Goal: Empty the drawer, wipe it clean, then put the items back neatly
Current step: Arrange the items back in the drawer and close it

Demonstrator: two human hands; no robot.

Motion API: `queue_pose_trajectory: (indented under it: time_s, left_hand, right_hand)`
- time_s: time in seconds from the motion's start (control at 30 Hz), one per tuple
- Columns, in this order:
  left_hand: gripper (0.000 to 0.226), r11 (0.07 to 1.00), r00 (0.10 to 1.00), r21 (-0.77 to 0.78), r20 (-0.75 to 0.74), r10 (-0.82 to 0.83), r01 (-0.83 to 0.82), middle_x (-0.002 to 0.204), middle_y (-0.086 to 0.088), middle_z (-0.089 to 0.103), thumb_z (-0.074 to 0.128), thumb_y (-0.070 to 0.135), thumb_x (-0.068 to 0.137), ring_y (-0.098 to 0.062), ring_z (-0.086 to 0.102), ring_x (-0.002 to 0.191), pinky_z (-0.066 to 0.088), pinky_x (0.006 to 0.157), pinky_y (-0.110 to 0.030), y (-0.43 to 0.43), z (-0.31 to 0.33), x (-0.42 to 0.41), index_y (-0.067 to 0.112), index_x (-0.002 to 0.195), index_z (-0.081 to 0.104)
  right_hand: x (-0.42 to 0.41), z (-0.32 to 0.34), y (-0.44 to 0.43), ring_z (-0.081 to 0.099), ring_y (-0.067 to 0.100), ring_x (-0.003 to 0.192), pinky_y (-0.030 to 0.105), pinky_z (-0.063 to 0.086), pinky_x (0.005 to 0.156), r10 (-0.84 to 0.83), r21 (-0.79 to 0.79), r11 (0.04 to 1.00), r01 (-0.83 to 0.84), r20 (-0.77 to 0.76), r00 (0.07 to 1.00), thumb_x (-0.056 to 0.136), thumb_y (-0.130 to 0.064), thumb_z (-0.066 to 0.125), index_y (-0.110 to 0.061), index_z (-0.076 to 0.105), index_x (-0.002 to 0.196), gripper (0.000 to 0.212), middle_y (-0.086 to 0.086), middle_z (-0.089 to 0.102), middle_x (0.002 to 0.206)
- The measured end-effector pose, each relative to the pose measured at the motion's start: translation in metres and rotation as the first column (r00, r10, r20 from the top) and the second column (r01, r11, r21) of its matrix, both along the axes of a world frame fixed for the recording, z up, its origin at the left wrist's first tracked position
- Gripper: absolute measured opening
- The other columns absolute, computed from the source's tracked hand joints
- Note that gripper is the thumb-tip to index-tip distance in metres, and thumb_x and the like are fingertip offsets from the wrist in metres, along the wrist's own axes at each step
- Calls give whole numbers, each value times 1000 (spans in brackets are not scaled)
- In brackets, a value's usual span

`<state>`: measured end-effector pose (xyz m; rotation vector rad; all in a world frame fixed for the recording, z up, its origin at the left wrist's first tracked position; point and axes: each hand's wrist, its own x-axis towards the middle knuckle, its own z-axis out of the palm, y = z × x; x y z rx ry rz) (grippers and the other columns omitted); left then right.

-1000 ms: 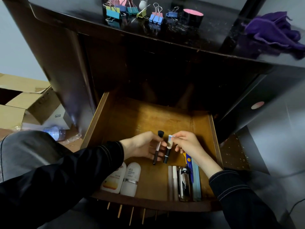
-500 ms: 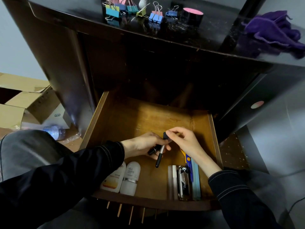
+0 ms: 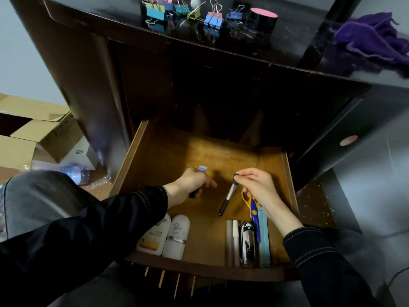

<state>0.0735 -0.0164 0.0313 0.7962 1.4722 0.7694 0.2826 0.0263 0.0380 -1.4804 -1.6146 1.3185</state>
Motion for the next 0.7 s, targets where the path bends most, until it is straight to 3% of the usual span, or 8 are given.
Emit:
queue_pose_trajectory:
  time_s: [0.1,0.23,0.47,0.7]
  left_hand:
    - [28,999,996,-46,91,5,0,65,-2,37,47,-1,87,-14,33,51,27,45,-24,1,3,-3,-4,93,74]
    - [25,997,992,-45,116,-51,56,61,1,39,53,-2,87,-10,32,48,26,43,-22,-1,6,1,-8,98,74]
    - [27,999,993,-52,120,19,-12,61,-1,42,52,-3,86,-13,38,49,33,45,-24,-3,9,0,-2,97,76]
    - [27,999,994,-53,105,8,-2,65,-3,45,51,-1,89,-15,43,53,38,49,-25,-3,11,-1,-2,101,76]
  right_hand:
    - [-5,-8,1,61,7,61,17,46,51,93,-62,994,-86,115,989,88,-20,75,-20,73,97,9,1,75,83]
    - [-10,-18,0,60,-3,54,12,43,49,186,-79,982,-172,228,956,88,-17,76,-23,69,93,10,-3,73,80]
    - [-10,-28,-6,68,2,84,30,57,82,311,-57,946,-320,443,841,88,-24,76,-30,73,94,9,-10,74,89]
    - [-10,-27,-10,69,4,84,39,59,84,430,-108,888,-447,540,723,81,-28,80,-29,75,88,9,-9,74,88]
